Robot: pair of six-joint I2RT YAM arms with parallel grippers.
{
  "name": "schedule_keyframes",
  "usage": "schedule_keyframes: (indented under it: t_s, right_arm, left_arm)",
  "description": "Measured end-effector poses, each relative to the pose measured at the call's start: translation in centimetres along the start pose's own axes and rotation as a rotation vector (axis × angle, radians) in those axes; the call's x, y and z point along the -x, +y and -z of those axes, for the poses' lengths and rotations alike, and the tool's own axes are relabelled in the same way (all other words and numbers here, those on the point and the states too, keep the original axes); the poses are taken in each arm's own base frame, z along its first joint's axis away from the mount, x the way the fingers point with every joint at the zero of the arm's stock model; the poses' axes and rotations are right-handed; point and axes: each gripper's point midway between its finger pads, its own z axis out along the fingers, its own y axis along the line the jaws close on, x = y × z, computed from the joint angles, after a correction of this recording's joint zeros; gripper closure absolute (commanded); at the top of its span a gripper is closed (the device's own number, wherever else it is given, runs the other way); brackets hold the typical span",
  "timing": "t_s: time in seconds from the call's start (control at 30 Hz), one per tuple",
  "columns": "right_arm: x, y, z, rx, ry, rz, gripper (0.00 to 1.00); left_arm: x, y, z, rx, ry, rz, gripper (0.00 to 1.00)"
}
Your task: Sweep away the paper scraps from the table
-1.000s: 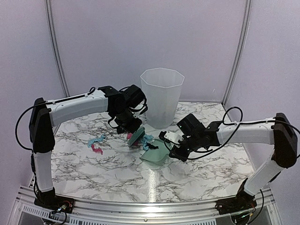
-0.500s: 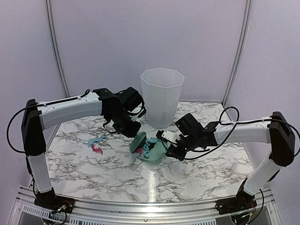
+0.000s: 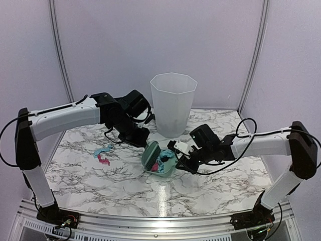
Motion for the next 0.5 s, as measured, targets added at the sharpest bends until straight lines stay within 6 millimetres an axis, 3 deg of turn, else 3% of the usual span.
schedule_keyframes:
  t_s: [0.27,0.5]
  right_arm:
    - [-1.0,0.4,0.3,-0.003,-0.029,-0.014,1.0]
    - [-0.6,0.2,0.2,-0.011,-0.07,-0.02,1.0]
  left_arm:
    - [-0.2,-0.1,2.5,-0.021,-0.04,0.045,1.0]
    - [0.0,-0.3,4.1,-0.041,-0.072,0.087,1.0]
